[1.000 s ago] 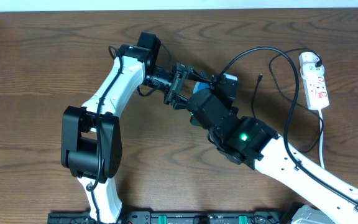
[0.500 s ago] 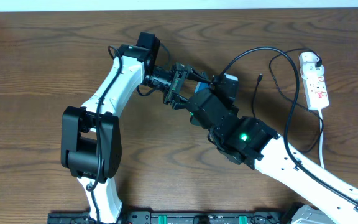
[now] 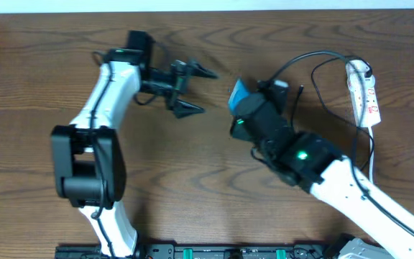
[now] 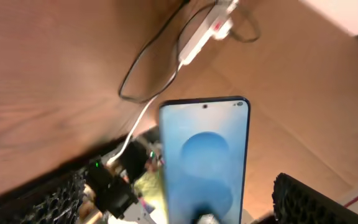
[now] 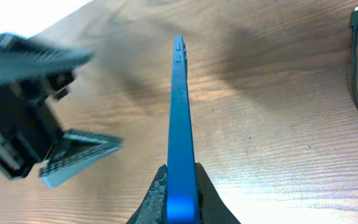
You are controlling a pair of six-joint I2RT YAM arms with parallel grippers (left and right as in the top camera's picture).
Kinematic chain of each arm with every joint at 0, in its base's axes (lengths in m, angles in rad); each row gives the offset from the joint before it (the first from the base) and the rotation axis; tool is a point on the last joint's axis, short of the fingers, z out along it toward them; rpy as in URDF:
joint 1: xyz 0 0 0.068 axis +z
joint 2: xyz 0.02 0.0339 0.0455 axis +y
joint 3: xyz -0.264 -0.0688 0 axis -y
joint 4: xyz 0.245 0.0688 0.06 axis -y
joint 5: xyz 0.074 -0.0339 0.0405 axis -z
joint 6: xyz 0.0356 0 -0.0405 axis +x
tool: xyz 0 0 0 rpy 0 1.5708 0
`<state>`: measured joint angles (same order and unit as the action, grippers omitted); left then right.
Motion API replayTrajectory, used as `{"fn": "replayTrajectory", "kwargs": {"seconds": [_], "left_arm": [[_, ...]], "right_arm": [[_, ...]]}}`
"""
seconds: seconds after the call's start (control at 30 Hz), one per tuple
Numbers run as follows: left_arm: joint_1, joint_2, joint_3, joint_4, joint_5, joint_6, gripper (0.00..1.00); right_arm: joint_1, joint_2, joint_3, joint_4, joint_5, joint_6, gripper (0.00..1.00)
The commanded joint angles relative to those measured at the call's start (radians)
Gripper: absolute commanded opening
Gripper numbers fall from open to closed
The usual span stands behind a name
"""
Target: Plug charger to phone and switch on socket
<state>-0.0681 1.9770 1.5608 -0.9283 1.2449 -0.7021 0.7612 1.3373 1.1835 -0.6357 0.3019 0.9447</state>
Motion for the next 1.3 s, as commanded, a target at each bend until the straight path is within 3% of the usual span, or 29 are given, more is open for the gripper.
{"fn": "replayTrajectory", "kwargs": {"seconds": [0.0,0.1,0.33,0.53,0.73,0.8,0.93,1.1,1.27], "left_arm": [[0.09,-0.148,0.022,-0.077,-0.019,0.203,0.96],[0.162,-0.292,0.022,-0.225,-0.209,0.297,0.96],[0.201,-0.595,0.021,-0.426,-0.596,0.354,0.96],[0.198,-0.849,0.001,-0.493,-0.776,0.353,0.96],[0.198,-1.087,-0.121,-0.461,-0.794,0.269,0.96],[0.198,-1.189,-0.249,-0.361,-0.794,0.143,0.96],[0.198,-1.269,-0.455,-0.156,-0.758,-0.078,0.96],[0.198,-1.256,-0.724,0.253,-0.489,-0.325,0.96],[0.165,-1.162,-0.906,0.587,-0.388,-0.598,0.95]], "right_arm": [[-0.09,-0.055,0.026,0.008,-0.131,-0.018,0.01],[-0.178,-0.055,0.018,0.03,-0.27,-0.018,0.01],[-0.304,-0.055,-0.09,0.229,-0.569,-0.027,0.01],[-0.393,-0.055,-0.276,0.587,-0.87,0.037,0.01],[-0.468,-0.054,-0.475,0.955,-1.075,0.175,0.01],[-0.502,-0.054,-0.541,1.128,-1.14,0.267,0.01],[-0.526,-0.054,-0.58,1.268,-1.186,0.351,0.01],[-0.528,-0.055,-0.584,1.291,-1.203,0.385,0.01],[-0.518,-0.054,-0.584,1.291,-1.178,0.458,0.01]]}}
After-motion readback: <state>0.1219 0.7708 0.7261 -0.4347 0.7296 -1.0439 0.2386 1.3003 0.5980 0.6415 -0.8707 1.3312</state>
